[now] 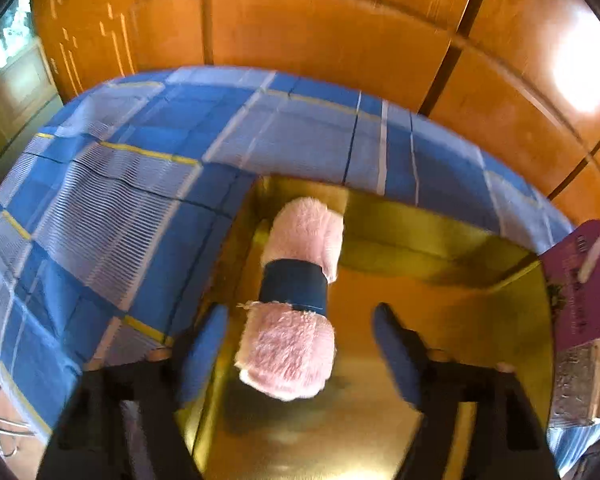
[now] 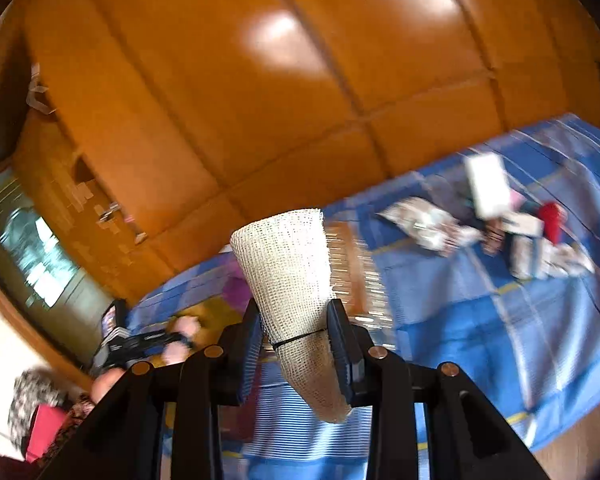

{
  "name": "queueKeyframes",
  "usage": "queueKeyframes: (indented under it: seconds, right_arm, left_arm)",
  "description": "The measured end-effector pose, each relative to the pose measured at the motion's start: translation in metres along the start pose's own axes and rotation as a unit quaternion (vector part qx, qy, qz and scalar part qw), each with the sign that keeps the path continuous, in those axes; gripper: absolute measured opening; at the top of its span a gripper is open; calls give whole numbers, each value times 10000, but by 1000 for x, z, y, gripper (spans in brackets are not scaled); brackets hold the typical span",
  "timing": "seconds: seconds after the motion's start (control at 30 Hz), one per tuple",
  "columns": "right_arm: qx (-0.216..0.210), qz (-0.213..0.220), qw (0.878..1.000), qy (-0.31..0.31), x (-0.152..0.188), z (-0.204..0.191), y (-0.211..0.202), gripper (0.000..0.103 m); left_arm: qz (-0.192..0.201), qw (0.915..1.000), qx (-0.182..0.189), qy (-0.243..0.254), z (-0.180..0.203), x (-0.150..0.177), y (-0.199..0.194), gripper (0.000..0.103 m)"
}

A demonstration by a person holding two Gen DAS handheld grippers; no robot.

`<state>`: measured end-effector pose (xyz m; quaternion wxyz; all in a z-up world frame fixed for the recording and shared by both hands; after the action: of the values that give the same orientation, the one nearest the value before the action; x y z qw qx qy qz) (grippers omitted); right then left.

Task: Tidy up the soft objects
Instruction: 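Carry the pink towel roll with the left gripper into the gold tray and release, then lower the beige cloth roll with the right gripper beside the pink towel and release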

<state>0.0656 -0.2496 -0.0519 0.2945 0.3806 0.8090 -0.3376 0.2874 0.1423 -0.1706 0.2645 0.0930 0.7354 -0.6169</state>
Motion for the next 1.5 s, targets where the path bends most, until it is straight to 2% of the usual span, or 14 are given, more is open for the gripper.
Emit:
queueKeyframes:
  seconds: [0.07, 0.2, 0.27, 0.4, 0.5, 0.63, 0.83, 1.07, 1.37, 1.5]
  right_arm:
    - [-256, -175, 9992, -239, -1, -23, 16, 32]
    - [-631, -588, 9947, -562, 4, -56, 53, 32]
    - [-758, -937, 9910, -576, 9, -69, 85, 32]
    - [-878, -1421, 9855, -281, 20, -79, 144, 32]
    - [-1052, -1821, 9776, 16, 37, -88, 193, 32]
    - [-1063, -2270, 9675, 336, 57, -94, 256, 32]
    - [-739, -2625, 9611, 432, 75, -94, 321, 32]
    - [-340, -2681, 9616, 483, 80, -89, 362, 32]
    - [220, -2573, 9652, 408, 86, -85, 394, 35]
    - [384, -2597, 9631, 589, 89, -78, 402, 40]
  left_arm:
    - [230, 9997, 54, -83, -6, 3, -16, 88]
    - [452, 9987, 210, -102, -12, 14, -39, 88]
    - [580, 9981, 206, -72, -15, 20, -49, 88]
    - [731, 9971, 224, 16, -18, 35, -62, 89]
    - [759, 9969, 203, 92, -21, 49, -69, 89]
    - [747, 9971, 152, 12, -32, 61, -71, 89]
    - [600, 9978, 190, -227, -53, 70, -66, 89]
    - [483, 9981, 248, -286, -59, 75, -63, 89]
    - [404, 9981, 320, -352, -62, 76, -62, 89]
    - [346, 9981, 295, -404, -65, 76, -59, 89]
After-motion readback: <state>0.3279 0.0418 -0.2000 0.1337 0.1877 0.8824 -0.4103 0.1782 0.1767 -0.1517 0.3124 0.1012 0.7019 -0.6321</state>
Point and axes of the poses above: each gripper's, at about its wrist camera, not at the fingertips, and y roughly the way its jaws point, z to its right, x to its underside, the point moved 5 cm from there along y, roughly the way its jaws point, and after that the axes turned 15 degrees about -x, right-handed, at the moved point
